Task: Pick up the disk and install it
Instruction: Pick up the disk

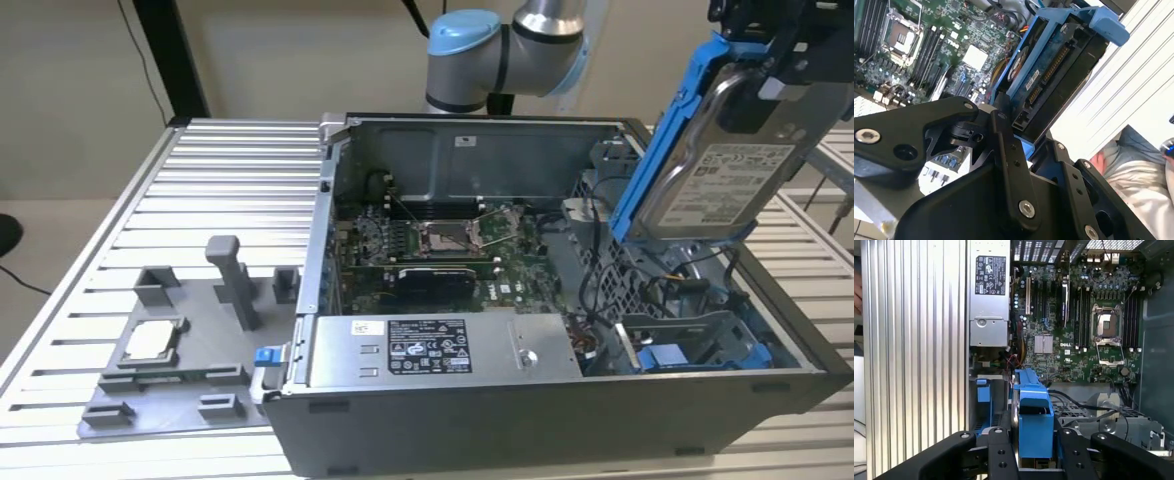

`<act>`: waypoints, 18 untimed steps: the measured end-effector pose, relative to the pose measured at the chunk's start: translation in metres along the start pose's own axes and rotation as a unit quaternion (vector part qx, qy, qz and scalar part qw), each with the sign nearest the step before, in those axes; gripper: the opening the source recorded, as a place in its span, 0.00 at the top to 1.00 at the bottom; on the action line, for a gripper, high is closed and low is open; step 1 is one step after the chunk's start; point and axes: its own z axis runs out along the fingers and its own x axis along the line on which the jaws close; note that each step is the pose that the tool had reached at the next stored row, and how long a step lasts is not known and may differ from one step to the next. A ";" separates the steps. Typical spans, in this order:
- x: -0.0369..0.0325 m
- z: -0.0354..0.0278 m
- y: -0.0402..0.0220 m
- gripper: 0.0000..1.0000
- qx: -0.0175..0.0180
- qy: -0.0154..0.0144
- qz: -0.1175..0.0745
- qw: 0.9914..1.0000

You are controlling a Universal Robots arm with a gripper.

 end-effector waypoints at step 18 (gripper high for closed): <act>0.0144 0.0032 -0.0083 1.00 0.000 0.000 0.000 1.000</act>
